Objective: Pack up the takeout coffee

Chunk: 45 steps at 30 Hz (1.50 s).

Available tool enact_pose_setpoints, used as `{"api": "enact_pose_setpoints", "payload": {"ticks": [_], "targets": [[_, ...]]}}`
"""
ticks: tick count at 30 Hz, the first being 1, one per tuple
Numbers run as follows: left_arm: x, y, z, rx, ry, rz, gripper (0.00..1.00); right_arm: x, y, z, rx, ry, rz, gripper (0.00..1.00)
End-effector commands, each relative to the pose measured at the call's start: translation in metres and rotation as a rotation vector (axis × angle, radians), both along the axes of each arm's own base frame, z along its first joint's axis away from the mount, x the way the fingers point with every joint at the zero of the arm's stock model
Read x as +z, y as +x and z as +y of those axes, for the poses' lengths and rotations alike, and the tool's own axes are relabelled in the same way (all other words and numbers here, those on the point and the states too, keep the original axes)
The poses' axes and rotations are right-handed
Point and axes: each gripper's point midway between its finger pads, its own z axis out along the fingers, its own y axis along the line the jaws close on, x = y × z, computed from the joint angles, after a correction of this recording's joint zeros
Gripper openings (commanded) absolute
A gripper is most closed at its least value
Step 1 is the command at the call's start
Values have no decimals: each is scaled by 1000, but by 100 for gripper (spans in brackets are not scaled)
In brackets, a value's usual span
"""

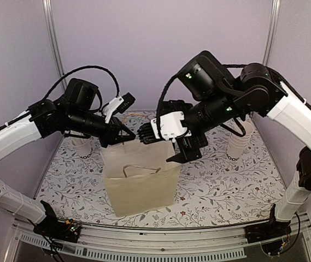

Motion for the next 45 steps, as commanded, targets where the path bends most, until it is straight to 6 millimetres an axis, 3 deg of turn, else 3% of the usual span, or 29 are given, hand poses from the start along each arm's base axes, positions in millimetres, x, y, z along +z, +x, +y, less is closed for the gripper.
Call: {"api": "enact_pose_setpoints", "payload": {"ticks": [1, 5, 12, 18, 25, 30, 32, 38, 45], "targets": [[32, 17, 4, 43, -5, -137, 0, 26, 30, -13, -68, 67, -115, 99], [41, 23, 9, 71, 22, -175, 0, 40, 69, -36, -182, 117, -130, 99], [25, 4, -2, -5, -15, -92, 2, 23, 113, -78, -352, 125, -43, 99], [23, -23, -2, -7, -70, -53, 15, 13, 119, -94, -384, 125, 21, 99], [32, -60, 6, 35, -114, -82, 43, 4, 119, -94, -389, 105, 53, 99], [7, -76, 11, 68, -58, -68, 49, -7, 122, -89, -391, 81, 76, 99], [1, -83, 11, 75, -26, -77, 56, -9, 124, -88, -394, 72, 80, 99], [3, -110, -4, 81, 6, -159, 57, -18, 127, -89, -406, 38, 81, 99], [0, -119, -9, 105, 15, -200, 57, -23, 119, -88, -374, 20, 119, 99]]}}
